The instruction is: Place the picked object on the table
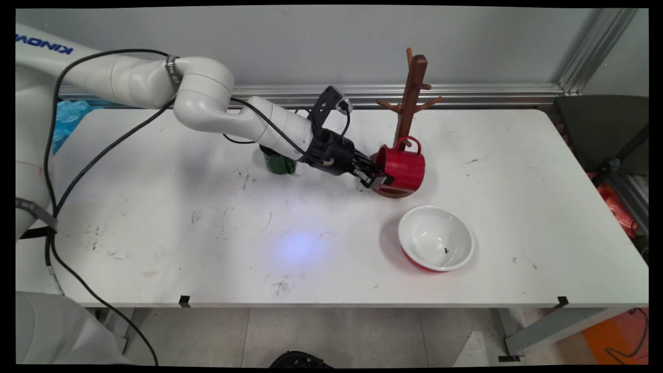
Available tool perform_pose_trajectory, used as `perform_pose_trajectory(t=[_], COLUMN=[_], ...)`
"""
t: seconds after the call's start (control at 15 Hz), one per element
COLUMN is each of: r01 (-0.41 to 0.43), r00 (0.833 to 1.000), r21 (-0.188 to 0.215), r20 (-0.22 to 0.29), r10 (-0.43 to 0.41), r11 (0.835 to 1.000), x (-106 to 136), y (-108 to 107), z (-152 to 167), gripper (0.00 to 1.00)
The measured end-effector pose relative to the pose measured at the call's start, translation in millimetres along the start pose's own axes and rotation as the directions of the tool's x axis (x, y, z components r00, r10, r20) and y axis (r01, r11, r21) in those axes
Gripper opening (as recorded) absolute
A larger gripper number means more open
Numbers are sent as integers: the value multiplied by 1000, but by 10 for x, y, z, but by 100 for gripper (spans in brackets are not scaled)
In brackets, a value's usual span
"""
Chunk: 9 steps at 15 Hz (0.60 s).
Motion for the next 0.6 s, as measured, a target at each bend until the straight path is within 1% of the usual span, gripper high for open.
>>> perform_pose_trajectory(t=[0.6], r01=[26], r00=[1000], r21=[-24], r20=[16], r10=[-25], r11=[999], x=[93], y=[257], z=[-231], gripper=[0])
